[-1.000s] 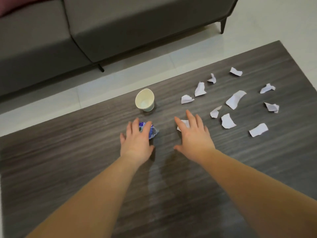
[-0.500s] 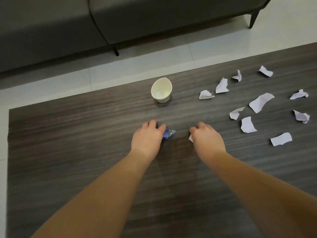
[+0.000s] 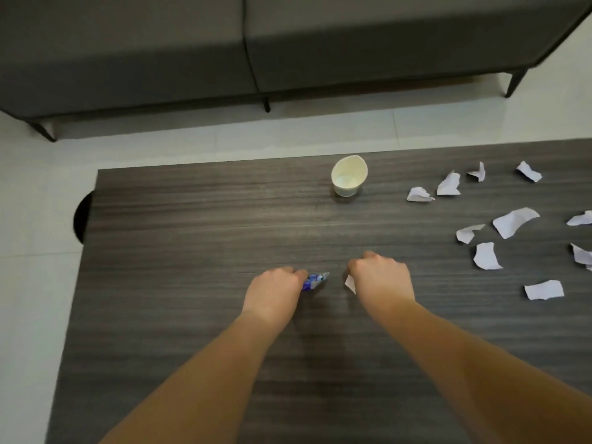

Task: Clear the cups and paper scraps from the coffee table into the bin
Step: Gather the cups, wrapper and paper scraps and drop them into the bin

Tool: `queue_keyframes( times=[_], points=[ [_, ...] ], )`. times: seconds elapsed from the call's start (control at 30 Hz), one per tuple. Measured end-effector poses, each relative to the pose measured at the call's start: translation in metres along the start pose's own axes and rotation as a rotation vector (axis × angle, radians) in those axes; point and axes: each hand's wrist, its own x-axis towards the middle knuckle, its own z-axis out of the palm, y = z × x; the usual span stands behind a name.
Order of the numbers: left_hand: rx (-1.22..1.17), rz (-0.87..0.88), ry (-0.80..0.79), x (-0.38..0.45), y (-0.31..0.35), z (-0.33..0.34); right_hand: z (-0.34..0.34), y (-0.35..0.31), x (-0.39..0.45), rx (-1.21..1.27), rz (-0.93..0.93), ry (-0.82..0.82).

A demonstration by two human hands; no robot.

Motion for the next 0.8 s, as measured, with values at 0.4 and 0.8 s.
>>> queue_keyframes(
  times=[0.4,0.8],
  points=[
    [-0.158,-0.230,0.105,-0.144,-0.113,0.023,0.014,-0.173,-0.028,-0.142,-0.269,0.046],
    [-0.476,-0.389,0.225,-0.303,-0.259,0.058,0.055,-0.391,-0.074,-0.193,-0.371,0.086]
  ],
)
